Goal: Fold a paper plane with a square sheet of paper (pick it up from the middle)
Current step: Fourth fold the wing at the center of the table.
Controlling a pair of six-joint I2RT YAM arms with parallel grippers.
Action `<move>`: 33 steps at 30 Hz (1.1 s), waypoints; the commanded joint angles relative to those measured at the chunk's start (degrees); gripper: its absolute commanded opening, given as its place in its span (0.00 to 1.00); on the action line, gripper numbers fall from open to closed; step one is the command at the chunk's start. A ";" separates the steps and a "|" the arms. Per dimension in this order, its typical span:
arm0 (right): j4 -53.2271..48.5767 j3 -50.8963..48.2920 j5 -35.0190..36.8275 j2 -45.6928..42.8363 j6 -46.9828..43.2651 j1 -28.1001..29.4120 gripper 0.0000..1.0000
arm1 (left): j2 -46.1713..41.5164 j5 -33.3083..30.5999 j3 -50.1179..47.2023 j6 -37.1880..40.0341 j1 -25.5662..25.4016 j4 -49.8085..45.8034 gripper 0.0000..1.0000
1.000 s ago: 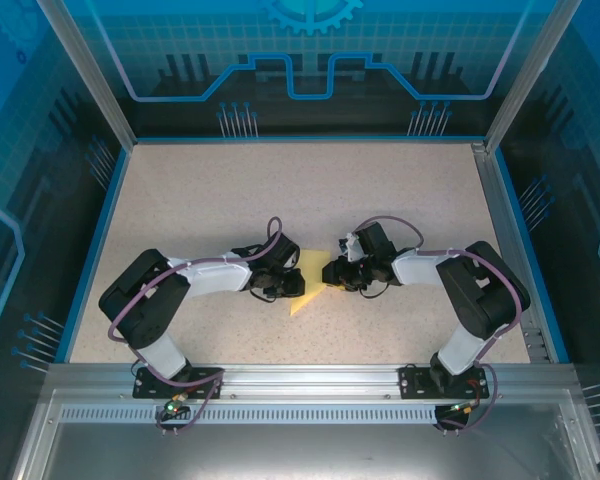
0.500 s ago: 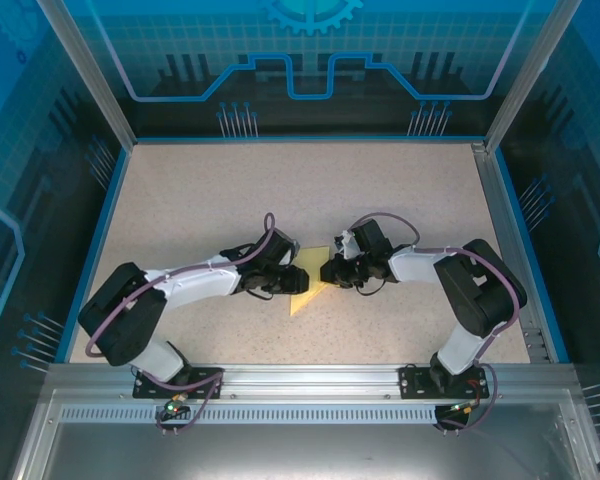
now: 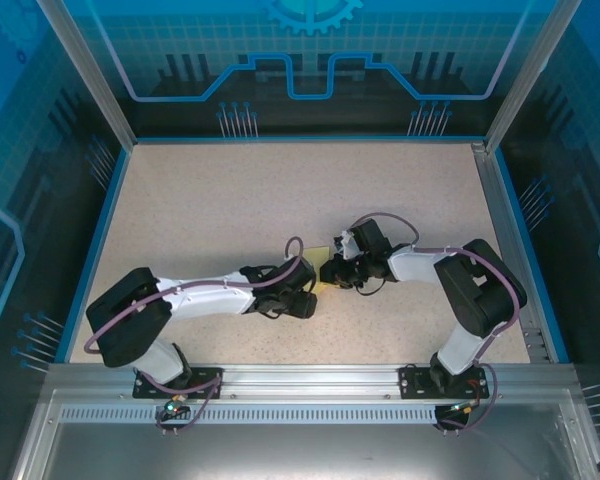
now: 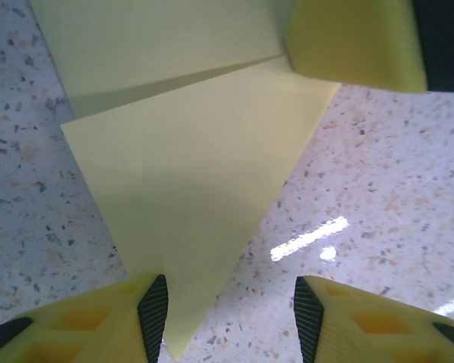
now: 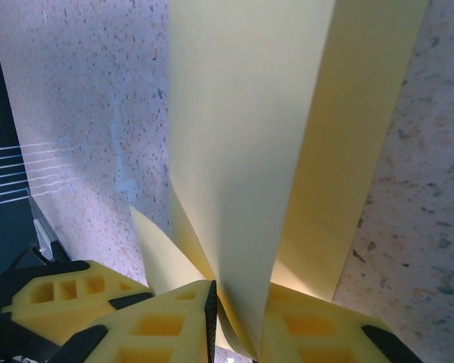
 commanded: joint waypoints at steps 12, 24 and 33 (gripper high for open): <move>-2.20 1.88 -1.44 -1.87 0.06 0.95 0.21 | 6.87 -21.01 6.59 0.09 -7.28 -7.94 0.48; -2.39 1.88 -1.05 -1.69 -0.03 0.93 0.21 | 8.37 -21.14 6.39 -0.21 -7.67 -6.74 0.33; -2.37 1.68 -0.88 -1.87 -0.04 0.93 0.21 | 8.35 -21.19 6.32 -0.15 -7.77 -6.69 0.25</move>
